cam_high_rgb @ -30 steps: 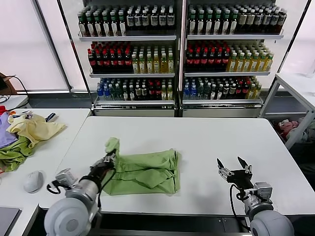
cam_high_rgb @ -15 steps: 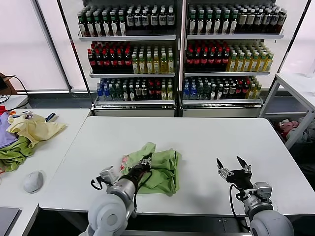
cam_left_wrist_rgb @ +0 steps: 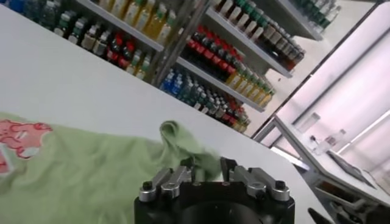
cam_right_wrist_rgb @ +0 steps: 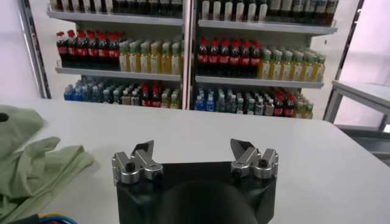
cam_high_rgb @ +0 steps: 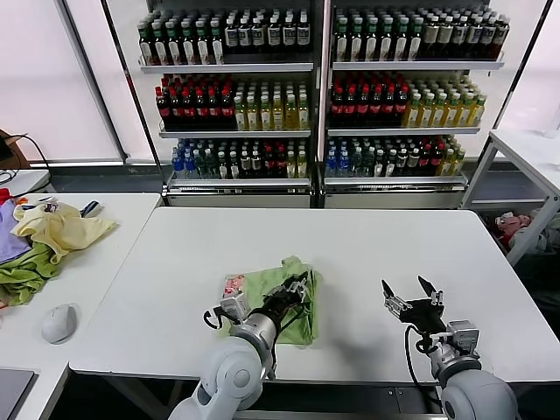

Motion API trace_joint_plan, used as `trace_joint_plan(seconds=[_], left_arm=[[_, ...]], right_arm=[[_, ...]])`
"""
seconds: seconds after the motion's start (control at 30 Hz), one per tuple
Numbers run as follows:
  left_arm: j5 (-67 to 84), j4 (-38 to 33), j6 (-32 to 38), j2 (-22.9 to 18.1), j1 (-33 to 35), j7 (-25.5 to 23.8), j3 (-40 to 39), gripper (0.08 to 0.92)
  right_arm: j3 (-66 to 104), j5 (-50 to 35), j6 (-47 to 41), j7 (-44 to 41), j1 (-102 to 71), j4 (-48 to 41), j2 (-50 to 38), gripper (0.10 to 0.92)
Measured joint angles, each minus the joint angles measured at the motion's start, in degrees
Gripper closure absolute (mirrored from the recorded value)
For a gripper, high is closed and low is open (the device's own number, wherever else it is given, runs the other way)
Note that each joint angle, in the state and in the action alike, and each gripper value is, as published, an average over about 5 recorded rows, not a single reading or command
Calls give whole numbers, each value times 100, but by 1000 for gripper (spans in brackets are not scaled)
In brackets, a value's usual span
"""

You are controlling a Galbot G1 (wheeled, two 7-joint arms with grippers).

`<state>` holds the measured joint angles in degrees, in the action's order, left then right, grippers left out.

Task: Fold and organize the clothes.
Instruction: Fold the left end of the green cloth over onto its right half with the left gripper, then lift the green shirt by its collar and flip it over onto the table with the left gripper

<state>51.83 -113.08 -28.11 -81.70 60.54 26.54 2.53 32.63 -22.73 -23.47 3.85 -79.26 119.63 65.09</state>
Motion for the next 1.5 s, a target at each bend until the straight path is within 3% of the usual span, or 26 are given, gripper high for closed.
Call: trace_joint_plan(seconds=[0.37, 0.57, 1.1, 1.2, 1.5], left_arm=[[-145, -361, 285, 252, 300, -327, 292, 261], [-756, -378, 451, 589, 634, -320, 653, 180], [-2353, 378, 439, 803, 872, -157, 810, 180], [-2468, 473, 398, 804, 869, -152, 785, 223], [-2588, 642, 229, 812, 861, -155, 785, 475]], right_arm=[[-115, 52, -1, 3, 174, -133, 85, 203], [-177, 91, -7, 6, 275, -208, 116, 203], [-134, 94, -48, 20, 333, -200, 94, 203], [-123, 91, -48, 20, 336, -193, 88, 203], [-116, 74, -56, 18, 355, -159, 64, 203]])
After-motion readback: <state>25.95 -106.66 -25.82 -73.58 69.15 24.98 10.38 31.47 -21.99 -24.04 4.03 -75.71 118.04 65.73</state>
